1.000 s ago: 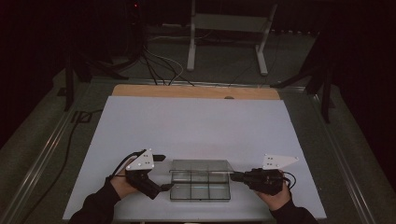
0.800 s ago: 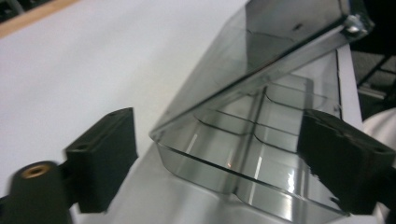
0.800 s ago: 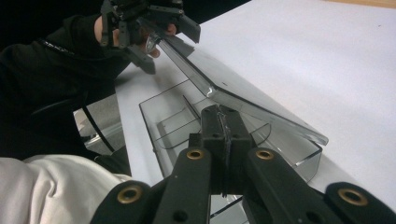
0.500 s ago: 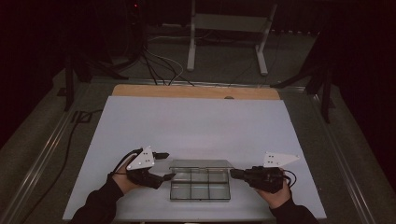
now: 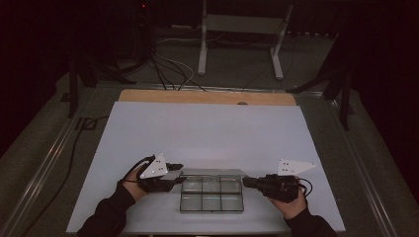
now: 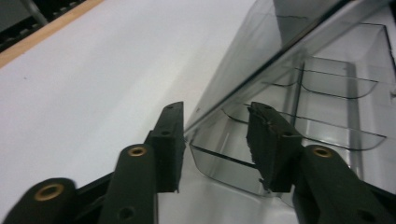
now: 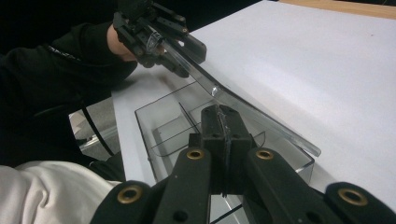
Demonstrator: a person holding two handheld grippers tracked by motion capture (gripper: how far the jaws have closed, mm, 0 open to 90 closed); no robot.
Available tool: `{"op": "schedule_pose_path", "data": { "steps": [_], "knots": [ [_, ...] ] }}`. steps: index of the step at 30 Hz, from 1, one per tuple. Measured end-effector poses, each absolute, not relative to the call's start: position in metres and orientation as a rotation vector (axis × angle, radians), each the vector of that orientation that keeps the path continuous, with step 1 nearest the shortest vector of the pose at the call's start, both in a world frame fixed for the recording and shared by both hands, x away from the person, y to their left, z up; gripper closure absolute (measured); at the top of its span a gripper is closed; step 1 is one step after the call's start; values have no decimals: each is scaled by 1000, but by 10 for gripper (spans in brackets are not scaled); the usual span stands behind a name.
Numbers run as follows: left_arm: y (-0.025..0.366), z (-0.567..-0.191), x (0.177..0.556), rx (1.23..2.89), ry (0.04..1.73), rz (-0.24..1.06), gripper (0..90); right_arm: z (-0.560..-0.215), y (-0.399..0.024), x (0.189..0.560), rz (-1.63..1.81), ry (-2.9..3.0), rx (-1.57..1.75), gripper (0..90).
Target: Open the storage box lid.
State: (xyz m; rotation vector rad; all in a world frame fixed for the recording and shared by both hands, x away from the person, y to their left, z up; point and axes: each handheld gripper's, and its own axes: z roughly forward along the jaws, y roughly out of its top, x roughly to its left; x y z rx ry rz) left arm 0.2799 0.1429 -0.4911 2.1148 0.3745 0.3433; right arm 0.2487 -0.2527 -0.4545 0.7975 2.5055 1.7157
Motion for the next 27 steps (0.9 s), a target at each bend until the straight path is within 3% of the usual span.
{"op": "schedule_pose_path", "data": {
  "steps": [14, 27],
  "knots": [
    [141, -490, 280, 2095, 372, 370, 748, -455, -253, 249, 1724, 2499, 800, 900],
    [144, -489, 283, 2088, 379, 360, 785, -455, -256, 247, 1721, 2493, 801, 871]
  ]
}}
